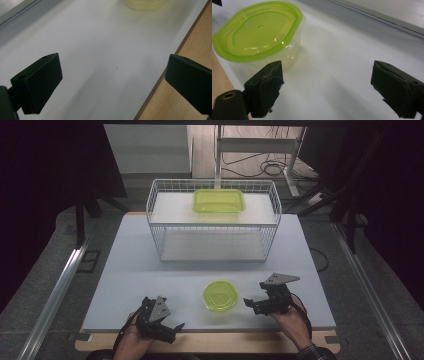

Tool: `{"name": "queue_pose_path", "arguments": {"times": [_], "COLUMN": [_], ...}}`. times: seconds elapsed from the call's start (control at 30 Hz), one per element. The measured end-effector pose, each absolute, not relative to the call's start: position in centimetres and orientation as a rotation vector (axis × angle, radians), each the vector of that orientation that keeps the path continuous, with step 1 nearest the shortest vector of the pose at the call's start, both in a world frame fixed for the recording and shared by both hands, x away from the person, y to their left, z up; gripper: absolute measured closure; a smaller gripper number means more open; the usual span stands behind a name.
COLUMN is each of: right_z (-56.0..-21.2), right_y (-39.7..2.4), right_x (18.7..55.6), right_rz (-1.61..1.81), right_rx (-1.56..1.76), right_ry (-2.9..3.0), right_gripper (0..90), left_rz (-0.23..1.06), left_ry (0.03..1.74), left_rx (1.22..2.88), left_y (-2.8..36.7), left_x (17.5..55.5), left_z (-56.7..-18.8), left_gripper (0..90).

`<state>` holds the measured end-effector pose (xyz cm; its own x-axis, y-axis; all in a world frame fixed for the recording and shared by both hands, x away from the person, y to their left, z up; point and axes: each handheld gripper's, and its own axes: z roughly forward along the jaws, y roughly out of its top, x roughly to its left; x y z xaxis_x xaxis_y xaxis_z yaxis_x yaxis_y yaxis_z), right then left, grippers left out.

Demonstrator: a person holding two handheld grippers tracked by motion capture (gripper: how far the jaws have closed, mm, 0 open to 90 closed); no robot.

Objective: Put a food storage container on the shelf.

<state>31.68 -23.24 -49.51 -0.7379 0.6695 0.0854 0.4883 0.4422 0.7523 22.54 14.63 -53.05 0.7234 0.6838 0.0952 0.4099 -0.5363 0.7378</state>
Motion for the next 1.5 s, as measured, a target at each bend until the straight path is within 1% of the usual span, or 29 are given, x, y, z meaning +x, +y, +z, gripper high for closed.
{"name": "queue_pose_path", "arguments": {"times": [0.07,0.4,0.53,0.77,0.93,1.23,1.5], "right_z": [-49.5,-48.9,-48.3,-47.6,-47.2,-47.5,-48.1], "right_y": [-23.2,-22.8,-22.2,-21.8,-21.5,-20.9,-20.2], "right_x": [31.7,32.0,31.9,32.3,33.0,34.5,35.8], "right_rz": [1.199,1.222,1.190,1.234,1.298,1.369,1.392], "right_rx": [1.030,1.101,1.102,1.072,1.108,1.181,1.257], "right_ry": [2.460,2.474,2.502,2.507,2.541,2.619,2.682], "right_gripper": [7.5,7.9,16.8,25.9,32.4,45.5,54.6], "left_rz": [0.487,0.488,0.488,0.491,0.494,0.498,0.498], "left_ry": [0.825,0.821,0.822,0.821,0.821,0.825,0.835], "left_rx": [2.203,2.208,2.207,2.210,2.212,2.210,2.188], "left_y": [14.7,14.7,14.7,14.7,14.7,14.7,14.9], "left_x": [22.6,22.6,22.6,22.6,22.6,22.6,22.6], "left_z": [-53.1,-53.1,-53.1,-53.1,-53.1,-53.1,-52.9], "left_gripper": [0.9,1.0,1.0,1.0,1.0,0.9,0.9]}}
